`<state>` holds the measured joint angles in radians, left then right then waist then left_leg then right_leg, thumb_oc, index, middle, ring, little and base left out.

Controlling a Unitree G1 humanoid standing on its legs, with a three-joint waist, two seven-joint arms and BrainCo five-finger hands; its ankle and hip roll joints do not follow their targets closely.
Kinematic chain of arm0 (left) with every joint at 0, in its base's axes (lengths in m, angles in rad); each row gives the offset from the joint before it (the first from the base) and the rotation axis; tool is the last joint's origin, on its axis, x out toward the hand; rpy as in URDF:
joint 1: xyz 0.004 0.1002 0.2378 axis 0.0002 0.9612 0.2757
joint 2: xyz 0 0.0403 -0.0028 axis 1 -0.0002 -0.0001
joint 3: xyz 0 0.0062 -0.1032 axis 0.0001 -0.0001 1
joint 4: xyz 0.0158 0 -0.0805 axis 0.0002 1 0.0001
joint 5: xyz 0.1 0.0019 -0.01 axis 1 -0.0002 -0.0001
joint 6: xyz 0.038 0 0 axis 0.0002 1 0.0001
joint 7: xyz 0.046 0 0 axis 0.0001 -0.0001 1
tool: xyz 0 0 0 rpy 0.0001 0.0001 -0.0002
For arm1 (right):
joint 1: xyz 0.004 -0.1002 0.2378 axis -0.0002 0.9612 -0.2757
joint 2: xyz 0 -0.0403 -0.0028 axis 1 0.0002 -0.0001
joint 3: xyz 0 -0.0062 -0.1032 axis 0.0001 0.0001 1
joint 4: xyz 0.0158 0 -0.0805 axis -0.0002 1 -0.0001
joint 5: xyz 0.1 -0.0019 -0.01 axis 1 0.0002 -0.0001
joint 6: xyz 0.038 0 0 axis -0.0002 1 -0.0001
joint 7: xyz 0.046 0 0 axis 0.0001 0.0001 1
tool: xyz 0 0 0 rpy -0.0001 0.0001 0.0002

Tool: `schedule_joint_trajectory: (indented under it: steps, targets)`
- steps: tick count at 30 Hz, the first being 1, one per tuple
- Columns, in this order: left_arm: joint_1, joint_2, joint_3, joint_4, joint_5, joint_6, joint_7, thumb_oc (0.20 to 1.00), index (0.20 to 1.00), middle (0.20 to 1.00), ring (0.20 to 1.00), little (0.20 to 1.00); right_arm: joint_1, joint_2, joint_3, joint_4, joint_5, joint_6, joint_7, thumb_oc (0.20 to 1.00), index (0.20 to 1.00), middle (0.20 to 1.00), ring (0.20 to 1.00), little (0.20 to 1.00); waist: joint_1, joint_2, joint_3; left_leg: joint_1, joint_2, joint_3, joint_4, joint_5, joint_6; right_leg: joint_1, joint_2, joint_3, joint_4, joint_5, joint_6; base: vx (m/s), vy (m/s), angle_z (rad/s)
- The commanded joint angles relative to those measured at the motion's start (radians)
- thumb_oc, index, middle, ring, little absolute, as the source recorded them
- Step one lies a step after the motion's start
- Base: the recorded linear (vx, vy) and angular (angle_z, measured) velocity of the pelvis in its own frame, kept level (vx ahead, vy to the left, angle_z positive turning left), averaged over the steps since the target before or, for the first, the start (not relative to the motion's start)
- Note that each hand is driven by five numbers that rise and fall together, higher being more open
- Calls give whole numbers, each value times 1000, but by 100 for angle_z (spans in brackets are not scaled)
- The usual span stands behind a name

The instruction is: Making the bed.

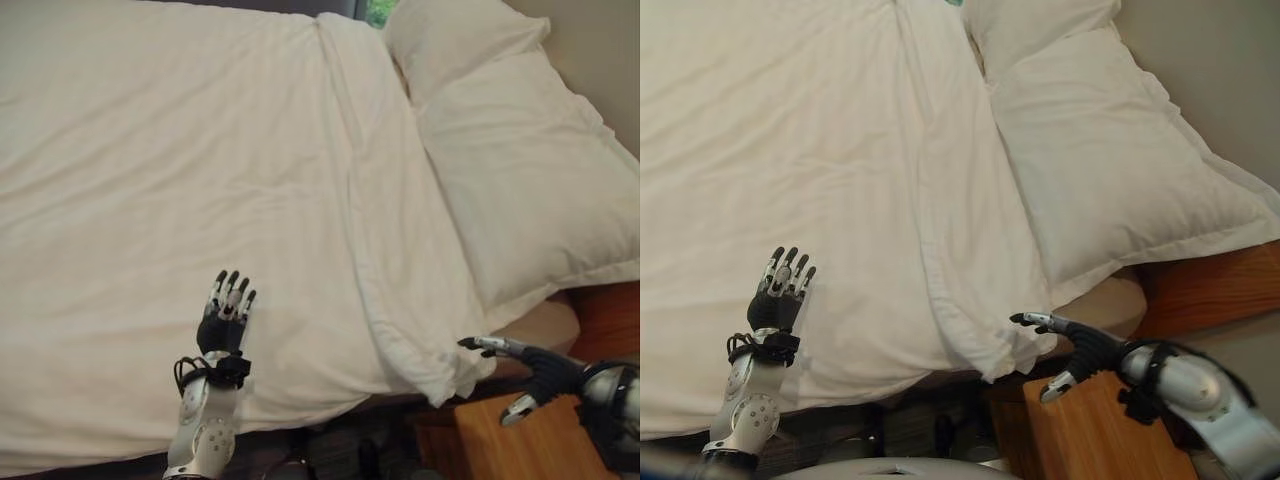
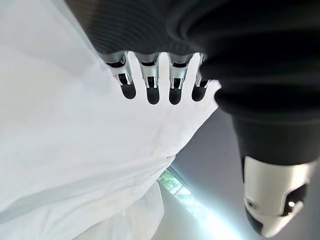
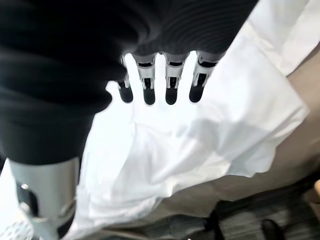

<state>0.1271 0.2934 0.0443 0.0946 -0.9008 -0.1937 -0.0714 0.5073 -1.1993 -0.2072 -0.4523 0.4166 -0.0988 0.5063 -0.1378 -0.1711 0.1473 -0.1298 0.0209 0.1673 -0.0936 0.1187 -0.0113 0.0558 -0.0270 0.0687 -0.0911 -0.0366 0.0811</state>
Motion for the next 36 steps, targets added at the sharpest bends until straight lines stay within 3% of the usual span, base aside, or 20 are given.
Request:
schedule_joint_trajectory:
  steps: [1,4,6,8,10,11,13,14,15,16,24,31,35,36]
  targets:
    - [-5,52,19,-9,-34,-44,-45,1000,1000,1000,1000,1000,-18,55,-97,47,194,-46,-40,1000,1000,1000,1000,1000,7,-23,-43,125,22,34,6,-106,-36,-116,-19,-20,4,113,62,13,30,-25]
    - [28,47,39,-35,-42,-42,-51,1000,1000,1000,1000,1000,-59,131,-184,130,230,-57,-117,1000,1000,1000,1000,1000,-4,-16,-56,134,23,51,6,-116,-30,-120,-20,-6,4,118,68,22,39,-36]
    - [36,42,34,-37,-44,-45,-49,1000,1000,1000,1000,1000,-116,210,-159,196,253,-72,-162,1000,1000,1000,1000,1000,-7,-10,-62,134,21,57,6,-119,-27,-125,-21,2,4,124,68,11,33,-20]
    - [37,34,26,-33,-49,-42,-47,1000,1000,1000,1000,1000,-191,338,-76,252,316,-69,-190,1000,1000,1000,1000,1000,0,4,-59,139,18,60,6,-124,-22,-124,-23,5,4,124,71,5,33,-15]
    - [35,33,24,-29,-47,-39,-42,1000,1000,1000,1000,1000,-220,386,-23,267,352,-62,-181,1000,1000,1000,1000,1000,5,7,-61,134,17,61,6,-122,-20,-130,-24,6,4,127,72,-10,16,-9]
    - [26,24,5,-24,-53,-30,-38,1000,1000,1000,1000,1000,-285,543,88,313,464,-37,-196,1000,1000,1000,1000,1000,18,22,-53,138,13,58,6,-126,-15,-126,-29,4,4,125,74,0,0,0]
    - [17,15,-7,-14,-53,-28,-28,1000,1000,1000,1000,1000,-334,629,159,351,510,-24,-209,1000,1000,1000,1000,1000,30,31,-52,134,9,57,6,-124,-14,-131,-32,4,4,127,74,-7,10,-2]
    - [7,11,-27,-7,-54,-27,-15,1000,1000,1000,1000,1000,-381,719,227,388,610,-27,-236,539,539,539,539,539,40,41,-42,139,5,57,6,-126,-12,-126,-34,3,4,126,75,0,0,0]
    - [6,12,-26,-7,-54,-27,-15,1000,1000,1000,1000,1000,-381,719,228,389,610,-28,-236,360,360,360,360,360,40,40,-44,136,5,58,6,-124,-12,-129,-34,4,4,128,75,0,0,0]
    - [-11,5,-47,-7,-52,-25,1,1000,1000,1000,1000,1000,-444,790,309,409,639,-23,-263,200,200,200,200,200,55,57,-39,134,0,55,6,-123,-9,-131,-38,1,4,129,76,-11,11,3]
    - [-71,-1,-116,19,-48,-22,14,1000,1000,1000,1000,1000,-629,881,498,470,687,-29,-310,200,200,200,200,200,111,97,-11,121,-17,33,6,-115,-6,-132,-57,-32,4,129,73,-17,-3,4]
    - [-73,2,-134,23,-54,-15,23,1000,1000,1000,1000,1000,-647,933,528,518,733,-34,-333,200,200,200,200,200,127,113,21,98,-20,8,6,-102,-10,-137,-62,-56,4,131,66,-37,-21,15]
    - [-78,5,-146,30,-56,-16,27,1000,1000,1000,1000,1000,-651,961,528,592,754,-33,-346,200,200,200,200,200,128,127,37,85,-23,0,6,-95,-11,-144,-65,-65,4,132,64,-41,-15,12]
    - [-89,8,-154,41,-59,-22,31,1000,1000,1000,1000,1000,-670,982,524,688,756,-40,-367,200,200,200,200,200,132,144,51,75,-26,-2,6,-89,-12,-154,-69,-68,4,136,65,-50,-8,6]
